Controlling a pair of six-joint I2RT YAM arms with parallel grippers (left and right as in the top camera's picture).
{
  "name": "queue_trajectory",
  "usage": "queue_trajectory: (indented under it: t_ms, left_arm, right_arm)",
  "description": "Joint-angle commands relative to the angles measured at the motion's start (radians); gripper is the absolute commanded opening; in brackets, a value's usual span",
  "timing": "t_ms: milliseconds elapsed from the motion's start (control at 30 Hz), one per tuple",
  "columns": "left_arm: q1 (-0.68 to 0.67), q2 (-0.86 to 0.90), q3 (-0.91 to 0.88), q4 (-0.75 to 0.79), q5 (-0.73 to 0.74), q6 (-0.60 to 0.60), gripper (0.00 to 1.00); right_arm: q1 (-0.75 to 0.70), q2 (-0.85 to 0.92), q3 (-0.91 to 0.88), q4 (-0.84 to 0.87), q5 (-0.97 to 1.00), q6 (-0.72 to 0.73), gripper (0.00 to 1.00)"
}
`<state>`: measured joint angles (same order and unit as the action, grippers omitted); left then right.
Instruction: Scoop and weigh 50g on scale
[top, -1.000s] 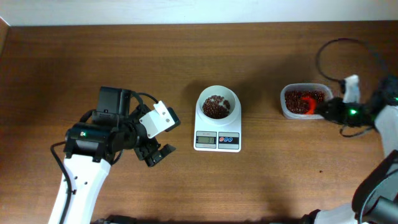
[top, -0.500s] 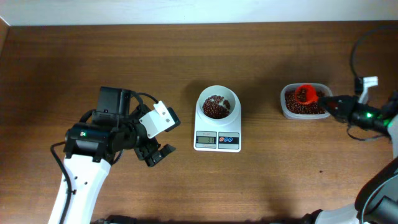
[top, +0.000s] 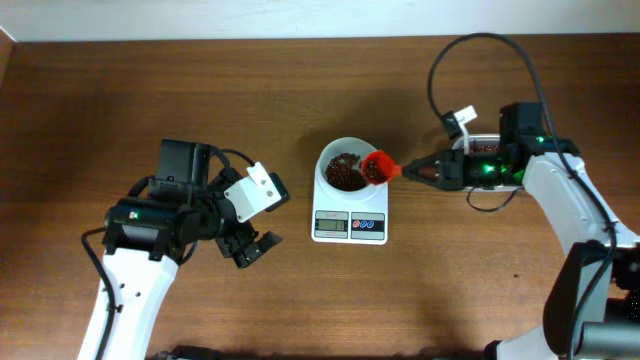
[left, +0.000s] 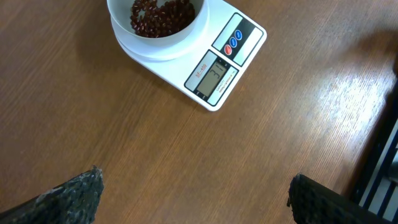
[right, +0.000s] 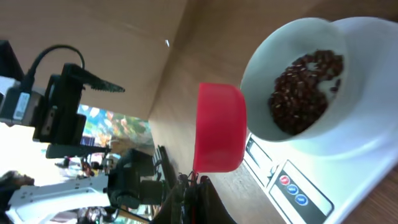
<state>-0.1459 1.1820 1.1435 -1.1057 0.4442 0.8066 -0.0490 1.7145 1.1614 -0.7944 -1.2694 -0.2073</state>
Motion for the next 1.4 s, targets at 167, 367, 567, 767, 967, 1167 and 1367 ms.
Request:
queue_trajectory:
  t_ms: [167,367,567,767,967,1167,1367]
  left_arm:
    - [-0.004,-0.002,-0.001,0.002,0.003,-0.009,0.99]
    - [-0.004,-0.002,-0.001,0.002,0.003,-0.009,0.99]
    - [-0.004,-0.002,-0.001,0.002,0.003,-0.009,0.99]
    - [-0.004,-0.002,-0.001,0.002,0.003,-0.009,0.99]
    - [-0.004,-0.002,-0.001,0.002,0.003,-0.009,0.99]
    - [-0.004,-0.002,-0.001,0.002,0.003,-0.009,0.99]
    - [-0.004,-0.002,-0.001,0.002,0.003,-0.009,0.99]
  right_arm:
    - [0.115,0.007,0.008,0.285,0.086,0.119,0.04]
    - [0.115,0.007,0.008,0.414,0.300,0.090,0.04]
    - [0.116,0.007,0.008,0.414,0.247,0.001,0.04]
    - [0.162,0.003,0.008,0.449,0.283,-0.006,0.04]
    - [0.166,-0.014,0.008,0.448,0.335,-0.001,0.04]
    - [0.166,-0.022,0.008,0.421,0.293,0.006,0.04]
    - [0.219,-0.033,0.010,0.384,0.444,-0.003,0.04]
